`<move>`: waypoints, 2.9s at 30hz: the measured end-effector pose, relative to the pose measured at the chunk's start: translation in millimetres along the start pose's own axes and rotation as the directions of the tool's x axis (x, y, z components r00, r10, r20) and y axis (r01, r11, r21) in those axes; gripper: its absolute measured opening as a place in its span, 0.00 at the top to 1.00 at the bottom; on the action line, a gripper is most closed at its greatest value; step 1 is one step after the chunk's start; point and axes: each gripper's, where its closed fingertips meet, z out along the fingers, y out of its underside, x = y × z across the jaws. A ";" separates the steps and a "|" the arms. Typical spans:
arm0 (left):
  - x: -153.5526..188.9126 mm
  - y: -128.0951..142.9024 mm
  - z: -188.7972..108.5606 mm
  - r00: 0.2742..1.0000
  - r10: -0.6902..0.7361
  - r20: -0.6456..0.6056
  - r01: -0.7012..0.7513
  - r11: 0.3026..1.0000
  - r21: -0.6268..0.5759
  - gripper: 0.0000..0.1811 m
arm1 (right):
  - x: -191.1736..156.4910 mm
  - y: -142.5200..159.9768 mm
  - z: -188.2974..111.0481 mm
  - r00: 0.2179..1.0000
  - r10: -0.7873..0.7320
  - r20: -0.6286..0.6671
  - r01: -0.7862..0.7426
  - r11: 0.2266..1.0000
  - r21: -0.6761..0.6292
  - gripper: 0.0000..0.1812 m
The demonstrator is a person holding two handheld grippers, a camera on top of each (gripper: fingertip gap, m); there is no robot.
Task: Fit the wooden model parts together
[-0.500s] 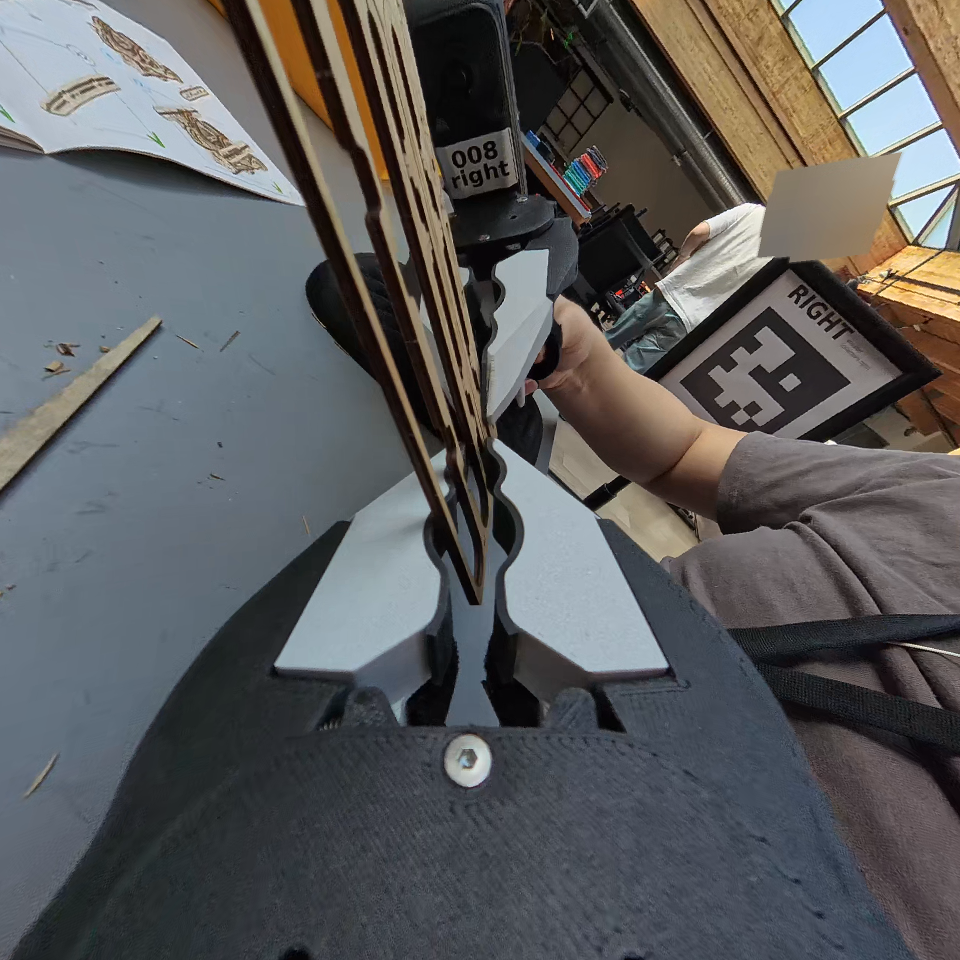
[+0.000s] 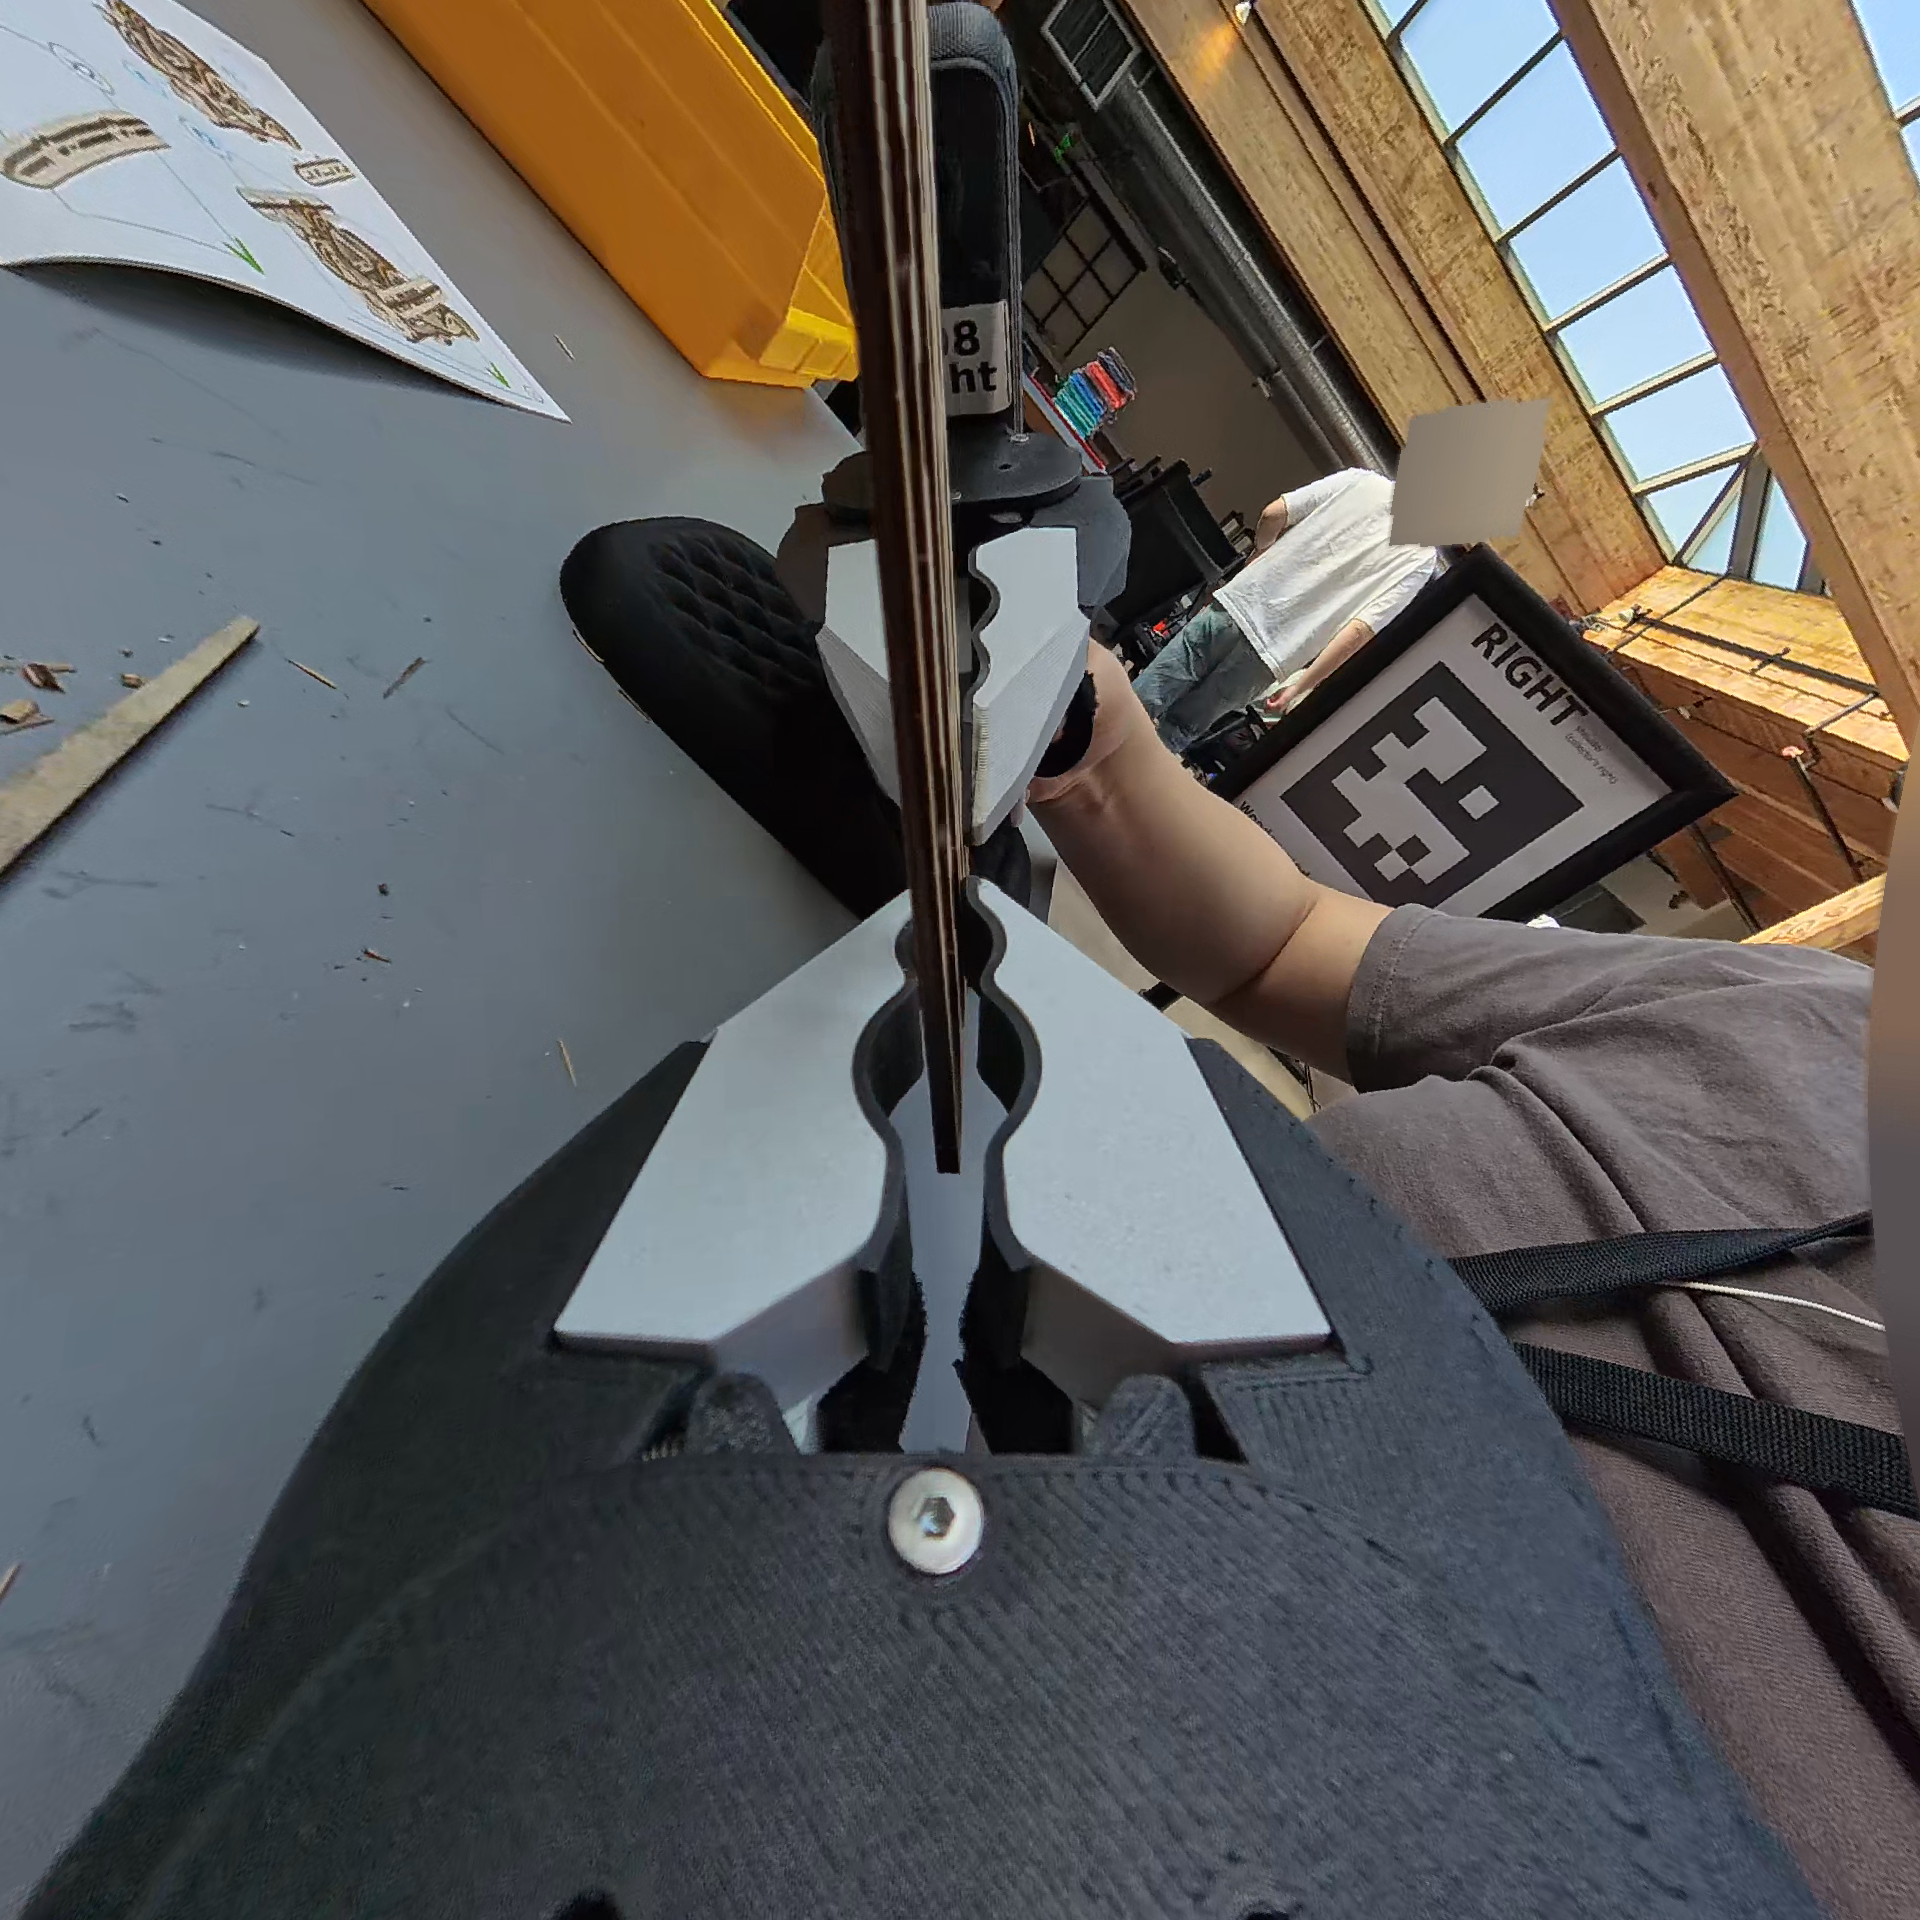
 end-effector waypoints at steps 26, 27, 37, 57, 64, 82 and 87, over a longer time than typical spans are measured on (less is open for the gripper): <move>0.3 -0.3 0.5 0.998 0.053 0.028 -0.053 0.999 0.004 1.00 | -0.9 10.2 5.2 0.998 -0.047 -0.036 0.044 0.997 -0.057 1.00; 0.7 0.3 0.5 0.998 0.053 0.024 -0.053 0.999 0.000 1.00 | -1.5 11.0 5.4 0.999 -0.035 -0.025 0.033 0.997 -0.063 1.00; 3.0 1.2 0.2 0.994 0.102 0.036 -0.102 0.995 -0.006 1.00 | -3.9 12.2 6.0 0.999 -0.046 -0.013 0.045 0.997 -0.069 1.00; 3.8 -19.0 -0.4 0.995 0.101 -0.006 -0.100 0.991 0.093 1.00 | -1.6 10.0 9.1 0.995 -0.093 -0.042 0.089 0.992 -0.084 0.92; 1.1 -14.3 3.7 0.998 0.058 -0.015 -0.057 0.997 0.057 1.00 | -2.4 -15.8 -4.3 0.995 -0.094 -0.027 0.096 0.993 0.071 1.00; -6.5 -8.9 2.4 0.995 0.084 0.056 -0.085 0.996 0.009 1.00 | 5.1 -5.0 0.6 0.995 -0.071 -0.069 0.072 0.997 0.010 1.00; -7.5 -7.1 4.3 0.983 0.153 0.105 -0.153 0.988 -0.013 1.00 | 4.8 -2.8 -0.9 0.998 -0.036 -0.051 0.037 0.999 0.010 1.00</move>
